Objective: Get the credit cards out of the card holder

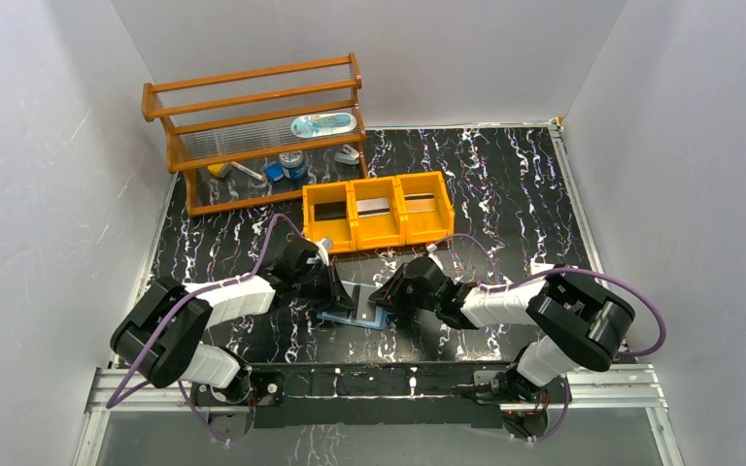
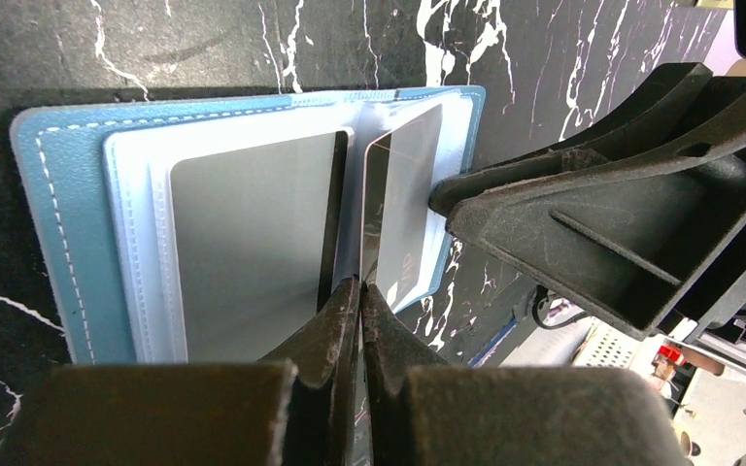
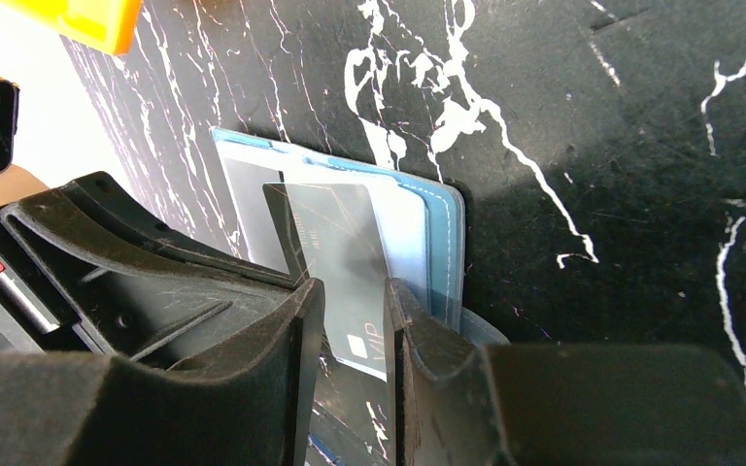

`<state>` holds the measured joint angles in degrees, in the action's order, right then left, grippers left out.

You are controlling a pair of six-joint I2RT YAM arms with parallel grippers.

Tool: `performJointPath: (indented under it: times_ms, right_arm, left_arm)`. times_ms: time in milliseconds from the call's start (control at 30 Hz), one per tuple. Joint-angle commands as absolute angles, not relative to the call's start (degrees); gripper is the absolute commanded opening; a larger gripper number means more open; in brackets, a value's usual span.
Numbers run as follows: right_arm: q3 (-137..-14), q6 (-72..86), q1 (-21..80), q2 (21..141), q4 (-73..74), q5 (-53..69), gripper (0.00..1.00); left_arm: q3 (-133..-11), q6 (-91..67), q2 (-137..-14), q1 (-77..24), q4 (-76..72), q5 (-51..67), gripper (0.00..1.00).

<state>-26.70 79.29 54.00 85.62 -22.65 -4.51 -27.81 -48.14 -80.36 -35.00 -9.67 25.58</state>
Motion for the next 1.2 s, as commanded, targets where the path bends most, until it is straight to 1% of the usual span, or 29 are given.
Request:
performJointPath:
  times_ms: [0, 233, 433, 600, 733, 933, 1167]
  right_arm:
    - [-24.87, 76.82, 53.68, 87.29, -14.63, -6.64, 0.38]
    - [-24.81, 76.89, 53.70, 86.37, -13.40, -7.78, 0.38]
    - [-24.76, 77.00, 53.69, 84.92, -11.47, -9.47, 0.38]
    - [-25.59, 76.00, 53.68, 85.50, -11.55, -8.57, 0.38]
    - [-25.88, 75.67, 53.70, 86.83, -13.09, -7.40, 0.38]
    - [-26.28, 75.33, 53.65, 87.99, -13.73, -6.80, 0.38]
    - [-26.46, 75.03, 53.68, 88.89, -14.33, -6.25, 0.38]
  left_arm:
    - [-28.35, -46.95, -79.02, -34.89, -9.53, 28.56, 0.00]
    - [-27.05, -47.69, -78.61, -34.89, -8.80, 29.71, 0.00]
    - [-26.08, -48.82, -74.47, -35.13, -8.10, 29.59, 0.00]
    - [-27.06, -44.99, -73.40, -35.12, -3.81, 25.82, 0.01]
    - [-28.02, -44.53, -76.09, -35.09, -5.27, 27.08, 0.12]
    - [-26.84, -48.05, -80.56, -35.07, -12.21, 29.91, 0.19]
    - [-24.71, -50.29, -83.45, -35.07, -16.81, 29.67, 0.20]
